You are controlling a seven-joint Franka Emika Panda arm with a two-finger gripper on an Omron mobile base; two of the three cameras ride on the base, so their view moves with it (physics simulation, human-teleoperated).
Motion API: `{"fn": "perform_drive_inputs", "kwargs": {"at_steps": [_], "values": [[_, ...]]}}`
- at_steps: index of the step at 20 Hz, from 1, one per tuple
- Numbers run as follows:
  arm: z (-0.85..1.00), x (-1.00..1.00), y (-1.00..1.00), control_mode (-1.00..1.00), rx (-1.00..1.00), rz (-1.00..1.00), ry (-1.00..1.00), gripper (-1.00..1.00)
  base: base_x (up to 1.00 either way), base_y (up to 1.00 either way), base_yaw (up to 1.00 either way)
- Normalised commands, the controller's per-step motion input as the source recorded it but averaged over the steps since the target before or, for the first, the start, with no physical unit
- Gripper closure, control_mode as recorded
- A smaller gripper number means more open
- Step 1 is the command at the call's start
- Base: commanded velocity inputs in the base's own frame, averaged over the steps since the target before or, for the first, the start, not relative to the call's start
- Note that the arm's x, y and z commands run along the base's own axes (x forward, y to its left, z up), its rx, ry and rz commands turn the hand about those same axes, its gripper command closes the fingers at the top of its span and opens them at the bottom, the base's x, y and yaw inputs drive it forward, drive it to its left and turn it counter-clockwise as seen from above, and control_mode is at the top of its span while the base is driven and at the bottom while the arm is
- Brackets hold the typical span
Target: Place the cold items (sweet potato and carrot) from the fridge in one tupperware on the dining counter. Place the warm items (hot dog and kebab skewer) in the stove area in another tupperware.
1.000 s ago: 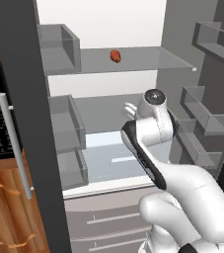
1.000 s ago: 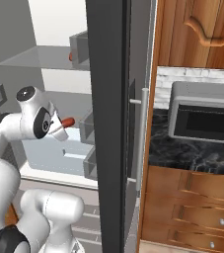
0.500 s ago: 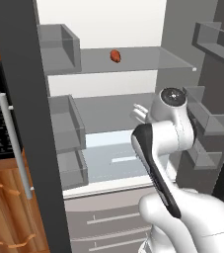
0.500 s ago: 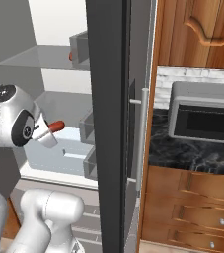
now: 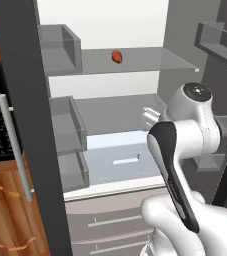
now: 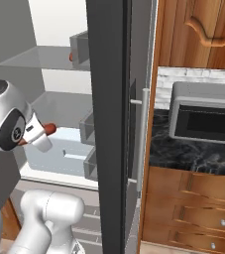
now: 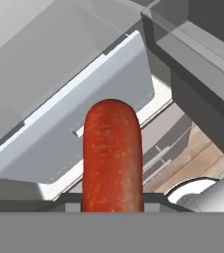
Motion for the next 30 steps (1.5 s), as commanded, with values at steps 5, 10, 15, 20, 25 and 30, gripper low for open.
{"fn": "perform_drive_inputs", "kwargs": {"at_steps": [5, 10, 15, 20, 25, 30], "values": [[0.00, -0.14, 0.00, 1.00, -0.01, 0.00, 0.00, 1.00, -0.10, 0.00, 0.00], [0.00, 0.00, 0.00, 1.00, 0.00, 0.00, 0.00, 1.00, -0.73, 0.23, -0.28], [0.00, 0.00, 0.00, 1.00, 0.00, 0.00, 0.00, 1.00, -0.76, 0.47, -0.52], [0.00, 0.00, 0.00, 1.00, 0.00, 0.00, 0.00, 1.00, -0.67, 0.16, -0.60], [0.00, 0.00, 0.00, 1.00, 0.00, 0.00, 0.00, 1.00, -0.58, 0.00, -0.74], [0.00, 0.00, 0.00, 1.00, 0.00, 0.00, 0.00, 1.00, -0.53, 0.00, -0.77]]}}
